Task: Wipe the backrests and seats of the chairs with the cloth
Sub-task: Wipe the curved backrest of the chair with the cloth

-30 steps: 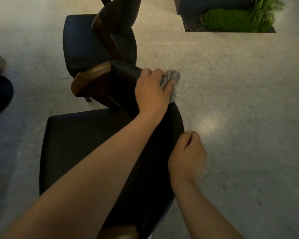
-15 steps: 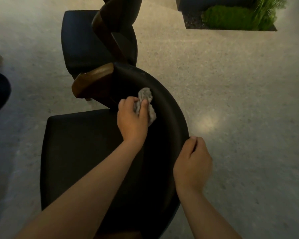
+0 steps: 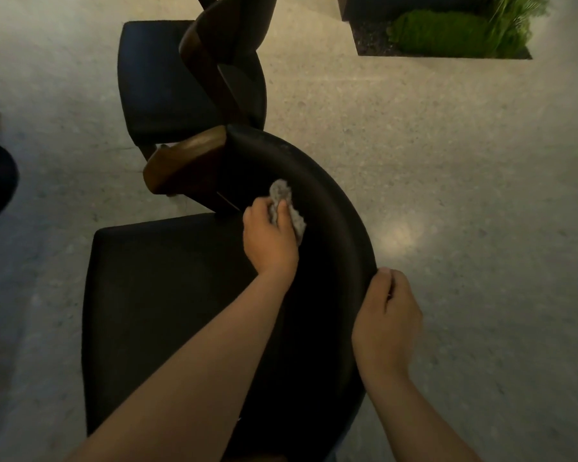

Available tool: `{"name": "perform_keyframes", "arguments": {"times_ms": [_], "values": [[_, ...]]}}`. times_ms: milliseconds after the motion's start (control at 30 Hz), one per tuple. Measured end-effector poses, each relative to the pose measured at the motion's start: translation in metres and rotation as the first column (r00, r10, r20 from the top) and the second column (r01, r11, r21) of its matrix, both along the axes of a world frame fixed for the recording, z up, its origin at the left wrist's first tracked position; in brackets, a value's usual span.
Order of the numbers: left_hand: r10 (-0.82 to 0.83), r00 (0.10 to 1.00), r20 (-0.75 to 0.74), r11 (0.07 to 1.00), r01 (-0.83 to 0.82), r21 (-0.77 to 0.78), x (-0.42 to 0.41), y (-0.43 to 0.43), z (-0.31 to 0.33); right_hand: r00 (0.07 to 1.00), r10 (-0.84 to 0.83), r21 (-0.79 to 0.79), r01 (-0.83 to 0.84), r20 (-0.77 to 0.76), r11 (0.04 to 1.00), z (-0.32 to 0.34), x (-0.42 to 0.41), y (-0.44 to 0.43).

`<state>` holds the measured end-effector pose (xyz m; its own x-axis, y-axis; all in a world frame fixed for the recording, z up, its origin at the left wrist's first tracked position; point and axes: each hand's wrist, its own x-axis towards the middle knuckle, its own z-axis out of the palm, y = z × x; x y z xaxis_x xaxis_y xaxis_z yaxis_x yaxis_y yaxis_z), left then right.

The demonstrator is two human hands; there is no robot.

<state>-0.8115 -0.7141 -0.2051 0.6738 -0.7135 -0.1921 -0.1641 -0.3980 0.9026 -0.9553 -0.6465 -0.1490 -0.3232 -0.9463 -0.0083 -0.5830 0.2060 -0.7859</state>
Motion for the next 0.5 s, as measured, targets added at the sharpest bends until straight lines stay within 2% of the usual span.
{"name": "perform_keyframes", "arguments": {"times_ms": [67, 133, 200, 333, 500], "values": [[-0.004, 0.993, -0.122, 0.992, 0.02, 0.127, 0.013, 0.012, -0.017, 0.999, 0.031, 0.018, -0.032, 0.027, 0.999, 0.005, -0.001, -0.004], [-0.005, 0.993, -0.12, 0.986, 0.025, 0.163, 0.021, 0.023, -0.026, 0.997, 0.073, 0.007, -0.073, 0.035, 0.997, 0.011, -0.001, -0.016], [0.013, 0.994, -0.107, 0.997, -0.005, 0.077, 0.021, 0.026, -0.025, 0.991, 0.135, 0.008, -0.135, 0.01, 0.991, 0.016, 0.002, -0.041], [0.007, 0.997, -0.079, 0.989, -0.018, -0.145, 0.008, 0.018, -0.01, 0.956, 0.286, 0.113, -0.278, -0.065, 0.954, 0.013, 0.016, -0.082], [-0.015, 0.994, -0.111, 0.99, 0.0, -0.138, -0.004, 0.008, -0.023, 0.952, 0.269, 0.066, -0.262, -0.148, 0.963, 0.002, 0.016, -0.086]]}}
